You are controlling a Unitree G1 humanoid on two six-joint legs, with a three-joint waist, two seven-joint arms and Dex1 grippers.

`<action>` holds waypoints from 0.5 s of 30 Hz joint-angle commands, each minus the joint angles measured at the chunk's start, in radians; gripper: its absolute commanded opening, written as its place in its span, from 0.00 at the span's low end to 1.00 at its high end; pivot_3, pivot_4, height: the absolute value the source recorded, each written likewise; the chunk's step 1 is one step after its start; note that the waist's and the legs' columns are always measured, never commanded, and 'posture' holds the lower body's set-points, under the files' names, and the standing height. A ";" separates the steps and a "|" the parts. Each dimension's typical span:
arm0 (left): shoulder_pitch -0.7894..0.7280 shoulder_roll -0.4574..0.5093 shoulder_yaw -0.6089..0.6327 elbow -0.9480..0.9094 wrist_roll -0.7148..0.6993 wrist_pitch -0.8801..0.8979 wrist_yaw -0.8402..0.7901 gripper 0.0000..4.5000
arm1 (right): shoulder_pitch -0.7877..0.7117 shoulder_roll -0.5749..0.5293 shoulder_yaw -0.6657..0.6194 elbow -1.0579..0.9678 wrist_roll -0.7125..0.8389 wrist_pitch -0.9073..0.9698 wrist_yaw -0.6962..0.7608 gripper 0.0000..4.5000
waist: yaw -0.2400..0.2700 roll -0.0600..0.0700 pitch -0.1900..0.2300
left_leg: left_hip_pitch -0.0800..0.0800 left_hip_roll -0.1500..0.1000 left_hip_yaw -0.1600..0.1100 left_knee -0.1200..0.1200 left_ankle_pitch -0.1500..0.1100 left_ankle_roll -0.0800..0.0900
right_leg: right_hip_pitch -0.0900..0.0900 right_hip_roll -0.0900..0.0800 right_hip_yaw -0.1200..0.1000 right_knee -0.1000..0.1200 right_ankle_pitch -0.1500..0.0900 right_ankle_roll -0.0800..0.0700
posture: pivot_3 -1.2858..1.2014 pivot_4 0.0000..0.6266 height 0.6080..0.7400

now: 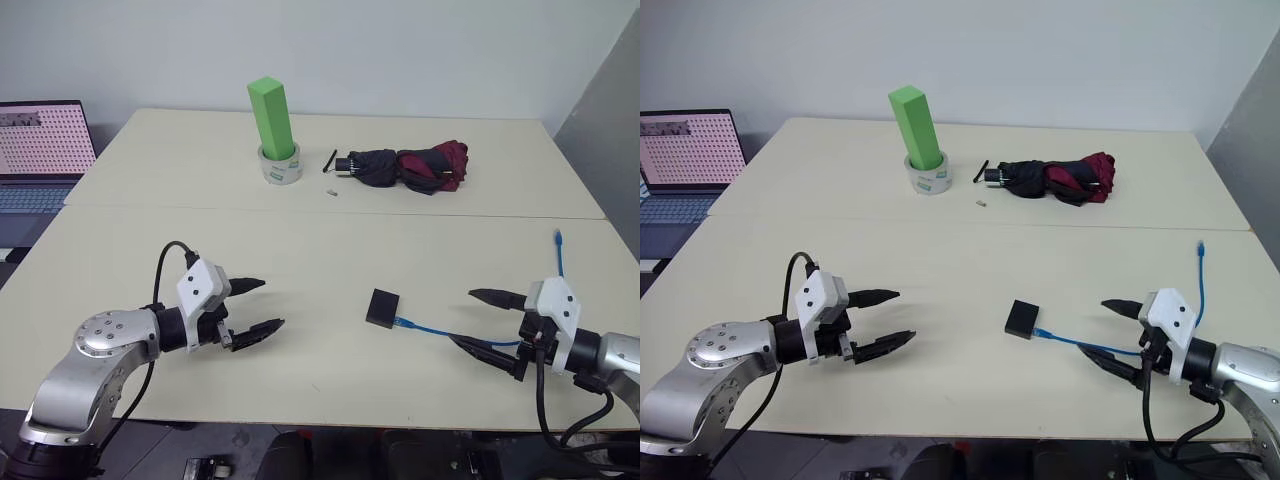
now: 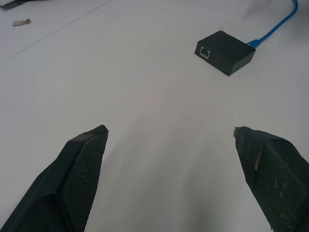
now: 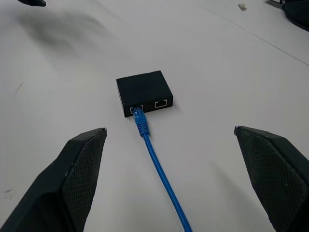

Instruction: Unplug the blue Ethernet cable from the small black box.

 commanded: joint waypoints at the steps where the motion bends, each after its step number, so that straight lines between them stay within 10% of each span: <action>1: 0.000 0.015 -0.028 -0.066 -0.005 0.005 -0.016 0.98 | -0.041 0.001 0.052 -0.015 -0.024 0.021 -0.030 1.00 | 0.000 0.000 0.000 | 0.000 0.000 0.000 0.000 0.000 0.000 | 0.000 0.000 0.000 0.000 0.000 0.000 | 0.52 0.24 1.00; 15: -0.057 0.020 -0.154 -0.086 -0.011 0.002 -0.121 0.98 | -0.255 0.109 0.391 0.195 -0.226 -0.008 -0.069 1.00 | 0.000 0.000 0.000 | -0.001 0.000 0.000 0.000 0.000 0.000 | -0.001 0.001 0.001 0.000 0.000 0.000 | 0.52 0.24 1.00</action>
